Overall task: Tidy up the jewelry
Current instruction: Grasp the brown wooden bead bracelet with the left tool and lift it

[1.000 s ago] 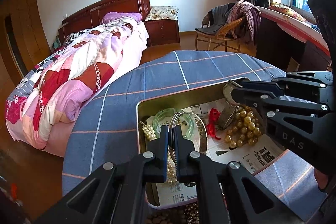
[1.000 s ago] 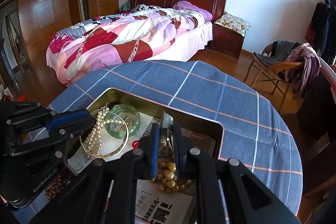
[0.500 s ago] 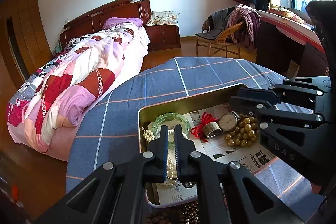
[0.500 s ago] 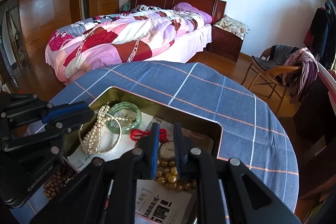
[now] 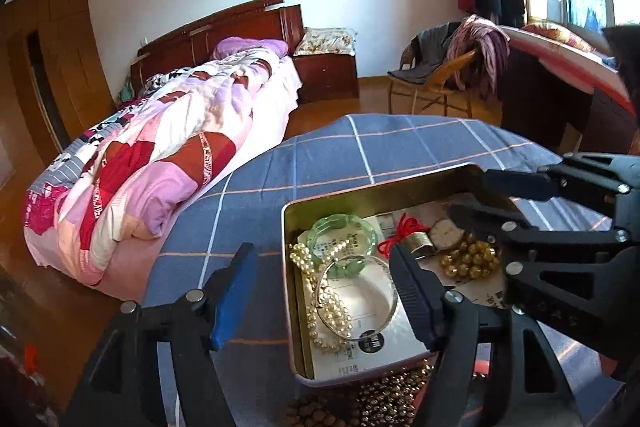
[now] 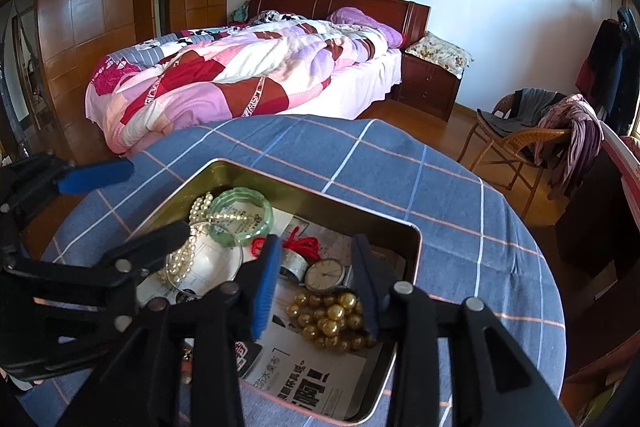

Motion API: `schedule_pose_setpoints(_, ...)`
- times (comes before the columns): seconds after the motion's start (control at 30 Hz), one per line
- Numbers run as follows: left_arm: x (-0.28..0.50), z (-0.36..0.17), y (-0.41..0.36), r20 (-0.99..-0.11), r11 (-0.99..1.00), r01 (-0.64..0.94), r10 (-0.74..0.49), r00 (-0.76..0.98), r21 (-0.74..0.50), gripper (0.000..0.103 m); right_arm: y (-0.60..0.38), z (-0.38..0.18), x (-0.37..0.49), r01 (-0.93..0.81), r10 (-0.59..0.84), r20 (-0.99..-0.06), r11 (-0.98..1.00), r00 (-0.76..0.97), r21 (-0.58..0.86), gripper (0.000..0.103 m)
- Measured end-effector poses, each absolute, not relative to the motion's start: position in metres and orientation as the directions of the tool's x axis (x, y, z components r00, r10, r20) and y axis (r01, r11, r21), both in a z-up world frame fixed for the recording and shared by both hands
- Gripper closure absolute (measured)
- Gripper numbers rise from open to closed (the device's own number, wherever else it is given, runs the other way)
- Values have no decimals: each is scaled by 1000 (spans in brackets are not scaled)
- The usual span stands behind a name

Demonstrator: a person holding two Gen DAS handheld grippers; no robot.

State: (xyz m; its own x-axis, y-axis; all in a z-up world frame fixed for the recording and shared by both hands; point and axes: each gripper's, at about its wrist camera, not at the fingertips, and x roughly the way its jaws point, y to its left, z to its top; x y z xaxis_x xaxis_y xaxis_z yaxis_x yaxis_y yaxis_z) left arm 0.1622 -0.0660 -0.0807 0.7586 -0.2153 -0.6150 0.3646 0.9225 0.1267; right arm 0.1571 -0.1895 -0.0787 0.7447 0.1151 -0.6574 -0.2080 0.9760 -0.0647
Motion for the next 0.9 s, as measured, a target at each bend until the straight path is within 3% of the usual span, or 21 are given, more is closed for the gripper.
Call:
schedule_pose_setpoints(0.67,106,-101,8,-669,977,200,-98,737,77,35,-193,-84,93,-170,116,-674,985,730,-15,52)
schedule_pose_setpoints(0.9,90,-116,2,-703,974,226,-136,698,35,35,-182,-106,68,-177,107,-717,984,689,-24,52)
